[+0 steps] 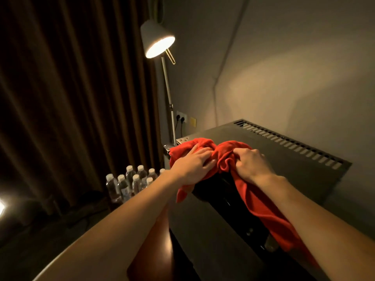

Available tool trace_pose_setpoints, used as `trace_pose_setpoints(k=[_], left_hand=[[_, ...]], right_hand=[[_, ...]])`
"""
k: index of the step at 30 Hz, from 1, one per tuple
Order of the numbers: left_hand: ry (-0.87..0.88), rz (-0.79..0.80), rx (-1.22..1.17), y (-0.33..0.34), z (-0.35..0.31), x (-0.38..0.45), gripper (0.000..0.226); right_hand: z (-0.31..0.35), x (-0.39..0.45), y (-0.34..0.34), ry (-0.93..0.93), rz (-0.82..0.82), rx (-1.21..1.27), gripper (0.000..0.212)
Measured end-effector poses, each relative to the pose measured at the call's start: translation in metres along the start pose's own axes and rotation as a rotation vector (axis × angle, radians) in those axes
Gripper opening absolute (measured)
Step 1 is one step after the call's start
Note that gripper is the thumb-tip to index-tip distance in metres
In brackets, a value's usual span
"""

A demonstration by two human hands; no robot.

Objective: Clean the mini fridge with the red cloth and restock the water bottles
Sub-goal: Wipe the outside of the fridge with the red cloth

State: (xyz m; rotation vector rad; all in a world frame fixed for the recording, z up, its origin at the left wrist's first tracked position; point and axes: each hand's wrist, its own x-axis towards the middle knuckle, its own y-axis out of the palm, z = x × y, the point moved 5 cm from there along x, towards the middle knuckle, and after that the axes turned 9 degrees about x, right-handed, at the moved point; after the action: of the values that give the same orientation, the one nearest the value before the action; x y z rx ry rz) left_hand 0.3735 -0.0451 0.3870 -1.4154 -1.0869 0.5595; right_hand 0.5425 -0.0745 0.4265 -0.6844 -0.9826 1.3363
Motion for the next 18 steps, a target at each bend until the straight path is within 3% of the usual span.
trace_pose_setpoints(k=[5, 12, 18], left_hand=[[0.051, 0.038, -0.014, -0.003, 0.016, -0.003, 0.048], [0.035, -0.034, -0.033, -0.001, 0.005, -0.015, 0.048], [0.145, -0.079, 0.07, -0.006, 0.006, -0.021, 0.048]], right_hand=[[0.009, -0.012, 0.007, 0.074, 0.059, 0.031, 0.031], [0.0, -0.061, 0.003, 0.028, 0.089, -0.073, 0.061], [-0.004, -0.065, 0.014, -0.007, 0.175, -0.161, 0.056]])
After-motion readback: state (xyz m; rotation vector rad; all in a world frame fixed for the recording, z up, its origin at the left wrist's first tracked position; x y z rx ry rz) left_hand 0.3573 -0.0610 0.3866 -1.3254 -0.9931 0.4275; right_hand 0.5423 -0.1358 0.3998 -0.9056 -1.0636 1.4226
